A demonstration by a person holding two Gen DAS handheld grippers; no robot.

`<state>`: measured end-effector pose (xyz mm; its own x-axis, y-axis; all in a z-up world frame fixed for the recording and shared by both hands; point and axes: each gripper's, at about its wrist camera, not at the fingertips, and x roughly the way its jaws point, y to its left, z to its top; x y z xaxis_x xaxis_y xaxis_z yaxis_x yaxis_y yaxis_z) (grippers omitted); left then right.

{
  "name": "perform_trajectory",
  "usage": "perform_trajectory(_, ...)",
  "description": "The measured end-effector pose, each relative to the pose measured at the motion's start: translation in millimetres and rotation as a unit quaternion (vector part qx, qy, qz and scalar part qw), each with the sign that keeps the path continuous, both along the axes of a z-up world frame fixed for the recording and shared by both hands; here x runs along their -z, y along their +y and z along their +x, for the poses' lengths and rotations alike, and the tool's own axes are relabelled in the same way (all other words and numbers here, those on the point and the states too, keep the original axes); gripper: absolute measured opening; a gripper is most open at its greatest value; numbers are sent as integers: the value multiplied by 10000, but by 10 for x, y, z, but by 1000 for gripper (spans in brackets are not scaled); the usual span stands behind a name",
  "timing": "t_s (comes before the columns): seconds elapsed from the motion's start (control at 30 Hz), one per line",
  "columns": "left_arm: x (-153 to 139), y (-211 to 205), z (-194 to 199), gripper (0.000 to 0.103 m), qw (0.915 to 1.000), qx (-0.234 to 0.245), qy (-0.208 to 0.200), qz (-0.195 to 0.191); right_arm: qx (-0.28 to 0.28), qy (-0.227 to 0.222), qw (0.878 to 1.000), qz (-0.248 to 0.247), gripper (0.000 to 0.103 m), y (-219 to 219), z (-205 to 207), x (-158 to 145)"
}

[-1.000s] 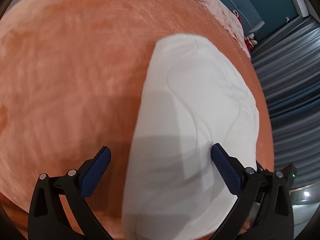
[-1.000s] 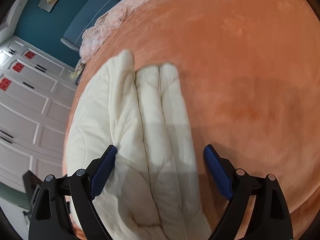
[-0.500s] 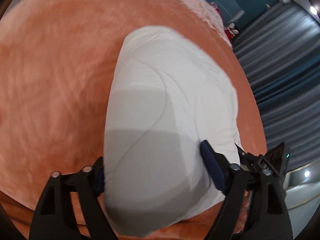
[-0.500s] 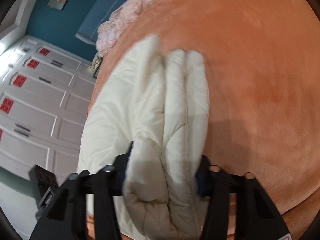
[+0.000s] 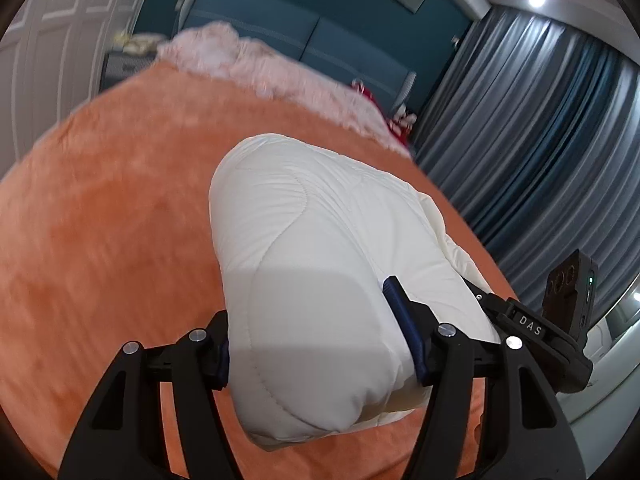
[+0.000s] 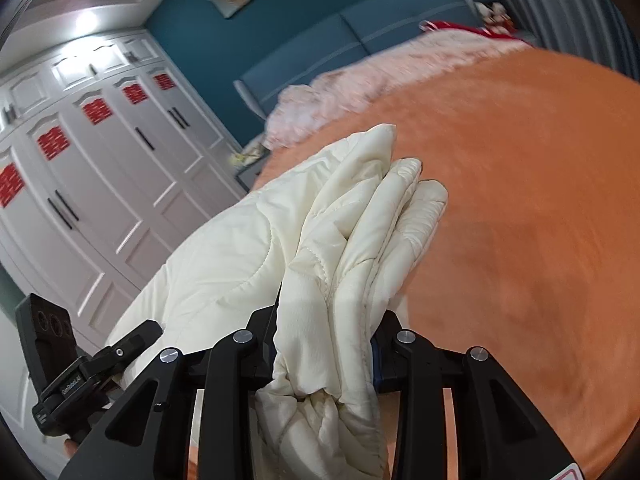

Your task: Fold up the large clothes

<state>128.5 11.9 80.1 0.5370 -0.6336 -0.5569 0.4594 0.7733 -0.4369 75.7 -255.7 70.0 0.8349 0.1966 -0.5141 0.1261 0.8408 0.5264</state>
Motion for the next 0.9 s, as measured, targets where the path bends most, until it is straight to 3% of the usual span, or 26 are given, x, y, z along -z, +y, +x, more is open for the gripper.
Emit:
perform_trajectory(0.1,14,102,208,61,9996,-87,-274,24,-119,-73,9998,-157,32,96,295,12)
perform_trajectory(0.23,256,206,513,62,9993,-200,-291,149,-228,79,9996,-154,32,189,685,278)
perform_trajectory(0.47,1087,409,934,64,9969,-358,568,398,-462,997,9934,-335,33,354,1204,1085)
perform_trajectory(0.53,1302,486,853,68,9967,-337,600,432,-476,1046,9929,-300,36,373,1189,1235)
perform_trajectory(0.6,1419,544,776,72,9961,-340,653,488,-477,1113,9926,-28,46,332,1158,1355)
perform_trajectory(0.7,1567,695,741,79,9936,-434,955,413,-465,1253,9906,280,60,301,1089,1415)
perform_trajectory(0.77,1541,767,677,80,9926,-473,1003,503,-503,1314,9891,436,60,282,995,1356)
perform_trajectory(0.9,1259,852,573,81,9877,-652,889,1108,-319,1399,9897,3,61,284,699,1029)
